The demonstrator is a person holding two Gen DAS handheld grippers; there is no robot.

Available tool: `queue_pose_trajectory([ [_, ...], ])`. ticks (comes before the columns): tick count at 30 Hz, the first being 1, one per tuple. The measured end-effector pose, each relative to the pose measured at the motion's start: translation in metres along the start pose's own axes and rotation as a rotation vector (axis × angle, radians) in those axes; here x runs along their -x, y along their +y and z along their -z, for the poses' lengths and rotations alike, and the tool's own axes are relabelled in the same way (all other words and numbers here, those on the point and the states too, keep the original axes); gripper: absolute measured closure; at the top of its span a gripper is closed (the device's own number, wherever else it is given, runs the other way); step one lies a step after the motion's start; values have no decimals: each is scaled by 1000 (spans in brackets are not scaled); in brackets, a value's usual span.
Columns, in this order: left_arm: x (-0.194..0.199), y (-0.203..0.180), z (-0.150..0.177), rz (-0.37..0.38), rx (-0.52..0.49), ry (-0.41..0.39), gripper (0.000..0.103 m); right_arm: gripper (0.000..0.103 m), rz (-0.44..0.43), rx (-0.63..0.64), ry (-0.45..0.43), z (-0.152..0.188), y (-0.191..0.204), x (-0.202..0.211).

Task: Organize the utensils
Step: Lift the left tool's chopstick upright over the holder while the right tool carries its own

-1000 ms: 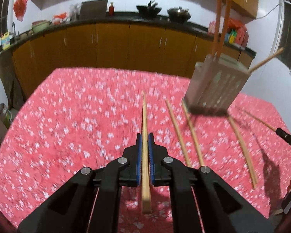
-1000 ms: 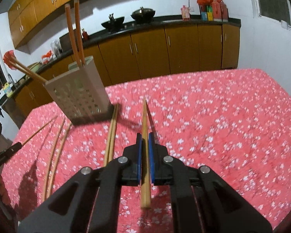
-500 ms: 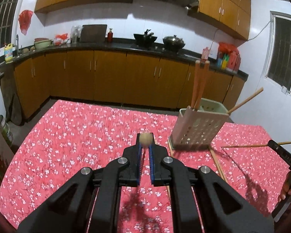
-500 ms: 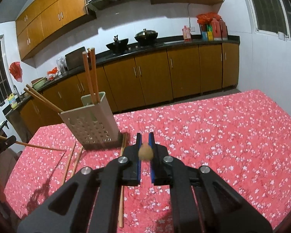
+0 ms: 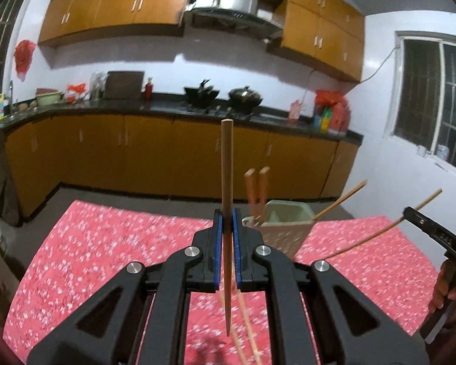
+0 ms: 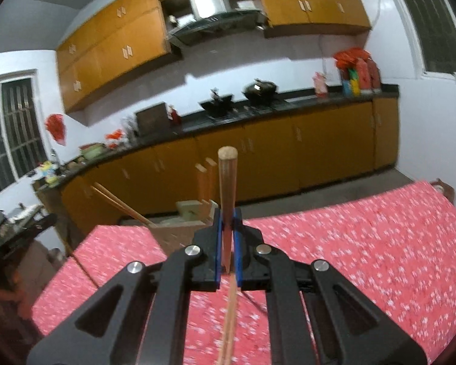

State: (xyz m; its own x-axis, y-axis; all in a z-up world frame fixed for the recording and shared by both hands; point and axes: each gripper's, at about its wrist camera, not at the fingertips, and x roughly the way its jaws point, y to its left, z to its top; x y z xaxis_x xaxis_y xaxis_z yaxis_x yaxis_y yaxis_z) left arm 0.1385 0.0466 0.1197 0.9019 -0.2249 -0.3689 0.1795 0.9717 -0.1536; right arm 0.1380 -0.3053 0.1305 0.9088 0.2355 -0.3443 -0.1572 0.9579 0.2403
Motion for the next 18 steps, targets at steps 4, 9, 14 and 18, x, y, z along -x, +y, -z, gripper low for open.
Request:
queue_pose_trajectory([
  [4,3,-17,-17,24,-17,-61,96,95,-36,21,-59,-22,18,4],
  [9,-2,-36,-43,26,-9,-168,96,95,-33,48,-107,-46,36,-5],
  [14,-14,-49,-70,15,25,-273,96,95,-7,87,-49,-55,48,-34],
  [18,-33,-53,-78,-11,41,-323,96,95,-1,73,10,-55,43,-62],
])
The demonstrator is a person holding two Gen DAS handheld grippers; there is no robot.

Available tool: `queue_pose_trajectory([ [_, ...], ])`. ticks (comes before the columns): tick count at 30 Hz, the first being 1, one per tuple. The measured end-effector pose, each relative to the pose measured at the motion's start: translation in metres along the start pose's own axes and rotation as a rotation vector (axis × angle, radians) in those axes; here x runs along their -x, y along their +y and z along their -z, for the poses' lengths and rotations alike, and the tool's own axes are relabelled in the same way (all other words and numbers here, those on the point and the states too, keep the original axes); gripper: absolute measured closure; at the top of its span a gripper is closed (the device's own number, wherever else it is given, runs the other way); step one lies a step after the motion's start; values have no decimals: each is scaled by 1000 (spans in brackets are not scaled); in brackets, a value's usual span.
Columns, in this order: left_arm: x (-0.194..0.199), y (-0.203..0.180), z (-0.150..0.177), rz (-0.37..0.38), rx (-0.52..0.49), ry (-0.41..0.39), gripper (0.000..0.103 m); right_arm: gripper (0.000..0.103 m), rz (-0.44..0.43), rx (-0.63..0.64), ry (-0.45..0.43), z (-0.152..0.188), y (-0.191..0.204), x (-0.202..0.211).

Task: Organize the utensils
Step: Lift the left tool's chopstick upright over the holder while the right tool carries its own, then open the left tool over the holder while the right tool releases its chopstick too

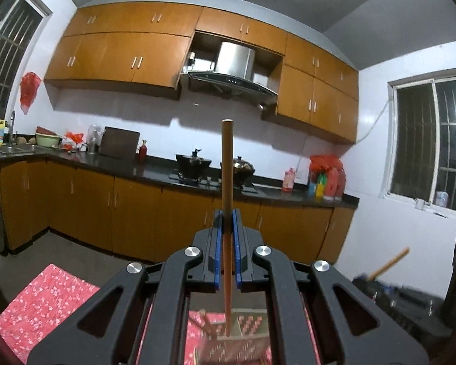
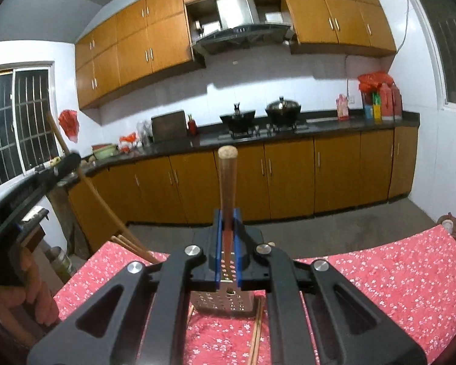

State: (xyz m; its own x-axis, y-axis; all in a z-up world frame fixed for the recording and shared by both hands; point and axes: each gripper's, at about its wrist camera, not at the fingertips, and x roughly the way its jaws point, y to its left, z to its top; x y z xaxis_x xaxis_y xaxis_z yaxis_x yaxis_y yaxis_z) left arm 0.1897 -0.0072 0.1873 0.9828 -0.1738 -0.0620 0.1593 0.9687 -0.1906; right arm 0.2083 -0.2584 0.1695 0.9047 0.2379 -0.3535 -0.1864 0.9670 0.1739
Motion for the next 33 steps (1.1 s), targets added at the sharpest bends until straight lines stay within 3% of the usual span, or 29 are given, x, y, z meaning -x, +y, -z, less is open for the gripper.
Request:
queue_pose_trajectory([
  [5,-28,-5,20,-26,-10,12,96,95,-6,-26,51,5,-8,-24],
  [12,-48,-3,47,-7,17,102,96,94,-23,-24,94,12,-7,-41],
  [14,-49,-2,50,-8,18,124,96,86,-29,-40,96,15,-6,-43],
  [15,-48,-1,51,-9,18,128,96,73,-30,-45,90,15,-6,-42],
  [16,-46,1,51,-9,17,131,96,66,-29,-49,81,15,-6,-41],
  [22,-38,5,39,-6,32,120,94,66,-28,-51,45,11,-6,-25],
  [25,-24,9,31,-11,47,96,73,66,-22,-48,11,7,-5,-10],
  [33,17,24,24,-11,57,67,72,66,50,-74,-37,26,-22,33],
])
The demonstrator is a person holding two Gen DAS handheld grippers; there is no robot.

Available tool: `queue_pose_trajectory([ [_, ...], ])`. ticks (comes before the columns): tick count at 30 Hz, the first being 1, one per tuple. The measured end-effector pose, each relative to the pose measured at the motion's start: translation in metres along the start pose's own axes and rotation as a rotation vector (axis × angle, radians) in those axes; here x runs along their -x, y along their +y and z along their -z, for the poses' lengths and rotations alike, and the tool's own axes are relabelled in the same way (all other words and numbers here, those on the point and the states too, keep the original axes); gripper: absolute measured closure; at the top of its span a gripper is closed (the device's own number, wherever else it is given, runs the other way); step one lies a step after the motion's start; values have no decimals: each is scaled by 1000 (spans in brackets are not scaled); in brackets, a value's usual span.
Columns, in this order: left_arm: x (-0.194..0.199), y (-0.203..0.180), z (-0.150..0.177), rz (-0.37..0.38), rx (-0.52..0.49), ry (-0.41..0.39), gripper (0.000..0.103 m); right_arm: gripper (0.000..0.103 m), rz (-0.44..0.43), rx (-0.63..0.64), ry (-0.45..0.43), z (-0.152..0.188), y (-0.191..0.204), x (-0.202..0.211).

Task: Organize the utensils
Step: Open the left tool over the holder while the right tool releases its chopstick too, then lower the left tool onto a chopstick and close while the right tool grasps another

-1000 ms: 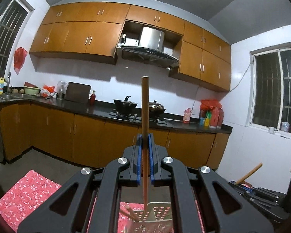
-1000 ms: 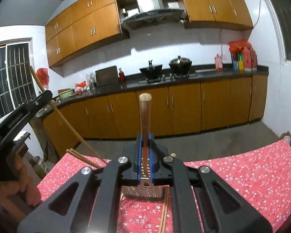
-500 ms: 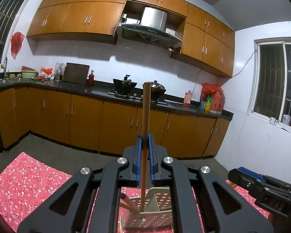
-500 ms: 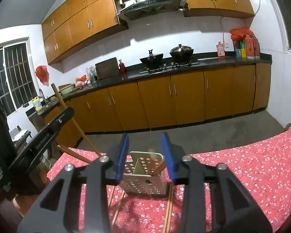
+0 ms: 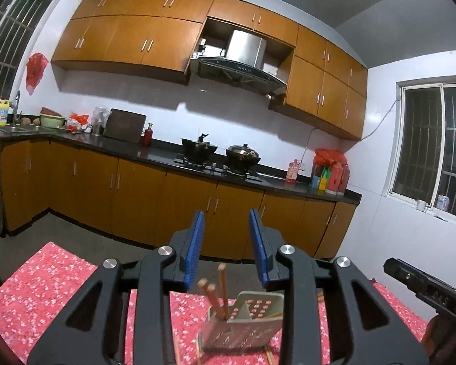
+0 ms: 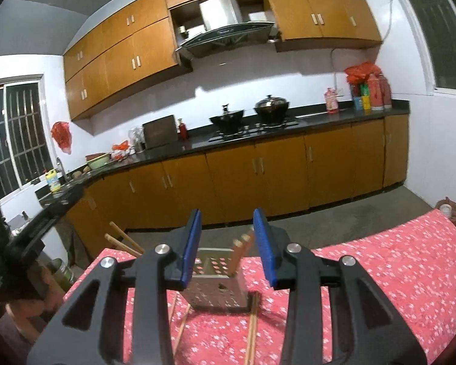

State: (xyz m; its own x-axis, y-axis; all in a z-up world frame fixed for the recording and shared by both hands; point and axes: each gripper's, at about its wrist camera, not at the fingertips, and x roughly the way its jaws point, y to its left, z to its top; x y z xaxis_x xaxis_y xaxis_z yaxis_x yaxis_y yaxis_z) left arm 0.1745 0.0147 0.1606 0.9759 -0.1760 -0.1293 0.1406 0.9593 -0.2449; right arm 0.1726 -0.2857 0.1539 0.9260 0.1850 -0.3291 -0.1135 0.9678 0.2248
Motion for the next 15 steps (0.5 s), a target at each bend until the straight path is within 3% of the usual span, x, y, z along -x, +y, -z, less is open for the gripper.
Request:
queue_pose_trajectory([
  [5,19,23,23,-62,-7,62,72,66,74,-40,114,41,-29,-11],
  [8,13,37,53,-112,-22,174,72,67,109,-68,269,80,-44,-38],
  [11,-1,51,92,-140,-28,331,73,81,95,-63,417,125,-47,-64],
  [15,-12,58,134,-132,-23,482,76,88,53,-73,533,169,-41,-80],
])
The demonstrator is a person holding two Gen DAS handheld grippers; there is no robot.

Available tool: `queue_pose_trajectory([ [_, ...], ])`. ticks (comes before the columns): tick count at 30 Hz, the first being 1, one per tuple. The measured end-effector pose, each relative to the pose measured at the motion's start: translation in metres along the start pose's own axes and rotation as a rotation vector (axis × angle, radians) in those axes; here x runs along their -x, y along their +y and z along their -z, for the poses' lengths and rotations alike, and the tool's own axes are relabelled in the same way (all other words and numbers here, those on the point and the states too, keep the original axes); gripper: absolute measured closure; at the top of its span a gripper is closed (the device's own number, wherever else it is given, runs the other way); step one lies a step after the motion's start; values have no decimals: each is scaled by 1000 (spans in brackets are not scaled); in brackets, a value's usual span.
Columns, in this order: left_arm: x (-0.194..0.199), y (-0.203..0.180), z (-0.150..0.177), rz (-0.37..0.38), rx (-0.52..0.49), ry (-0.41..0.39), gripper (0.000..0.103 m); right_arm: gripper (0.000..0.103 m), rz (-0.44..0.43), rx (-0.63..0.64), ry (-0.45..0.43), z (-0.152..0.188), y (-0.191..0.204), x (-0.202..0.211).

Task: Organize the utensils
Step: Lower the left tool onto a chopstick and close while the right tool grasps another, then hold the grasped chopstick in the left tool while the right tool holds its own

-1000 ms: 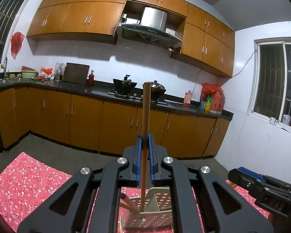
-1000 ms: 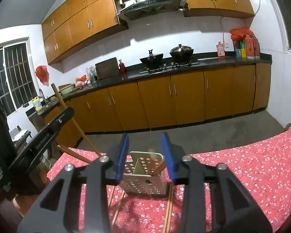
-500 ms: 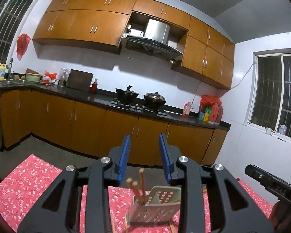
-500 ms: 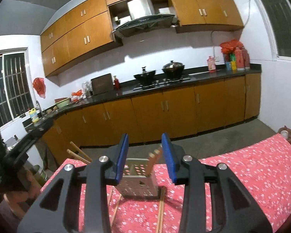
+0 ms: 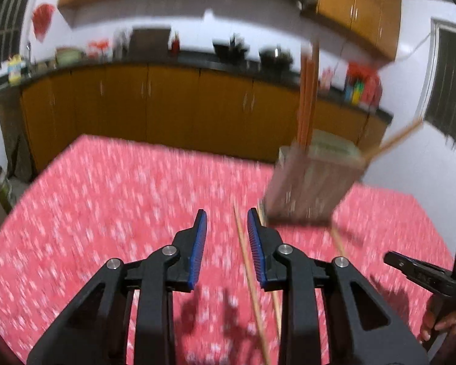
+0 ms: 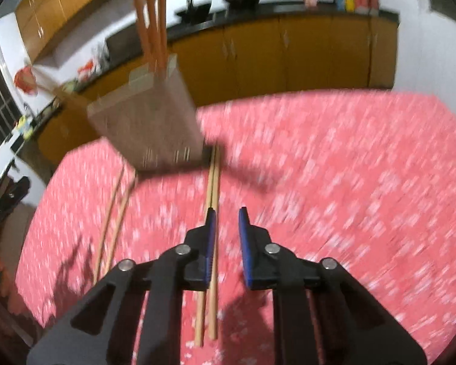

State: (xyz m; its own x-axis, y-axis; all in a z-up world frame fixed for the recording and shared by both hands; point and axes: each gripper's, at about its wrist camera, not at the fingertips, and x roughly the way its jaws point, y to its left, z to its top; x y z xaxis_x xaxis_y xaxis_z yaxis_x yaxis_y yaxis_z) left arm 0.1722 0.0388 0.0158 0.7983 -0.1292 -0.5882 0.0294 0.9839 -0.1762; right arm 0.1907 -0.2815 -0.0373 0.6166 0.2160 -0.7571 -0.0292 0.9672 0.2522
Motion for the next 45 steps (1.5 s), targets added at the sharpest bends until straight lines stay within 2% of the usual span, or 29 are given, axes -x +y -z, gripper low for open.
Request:
queue_pose_trajectory([
  [4,-17,2,27,23,-5,87,77,89,-5,22,58,17,7,-19],
  [12,-34,2,52,66,-1,173,77,90,7,53,90,30,13,-25],
  [16,-41,-3,60,85,-5,211,77,95,47,88,72,31,15,-24],
  [22,-47,-12,72,120,-15,263,80,95,125,-6,34,24,-13,-16],
  [26,-49,-19,78,126,-40,284,84,95,126,-19,29,24,-20,-16],
  [31,-52,-27,83,78,-97,286,92,95,127,-7,25,25,-18,-18],
  [34,-53,-27,82,44,-120,280,94,93,120,1,27,27,-18,-16],
  [41,-65,5,66,-54,-90,264,95,95,142,17,8,25,-19,-17],
  [45,-70,24,59,-70,-56,254,95,95,168,21,-10,20,-23,-23],
])
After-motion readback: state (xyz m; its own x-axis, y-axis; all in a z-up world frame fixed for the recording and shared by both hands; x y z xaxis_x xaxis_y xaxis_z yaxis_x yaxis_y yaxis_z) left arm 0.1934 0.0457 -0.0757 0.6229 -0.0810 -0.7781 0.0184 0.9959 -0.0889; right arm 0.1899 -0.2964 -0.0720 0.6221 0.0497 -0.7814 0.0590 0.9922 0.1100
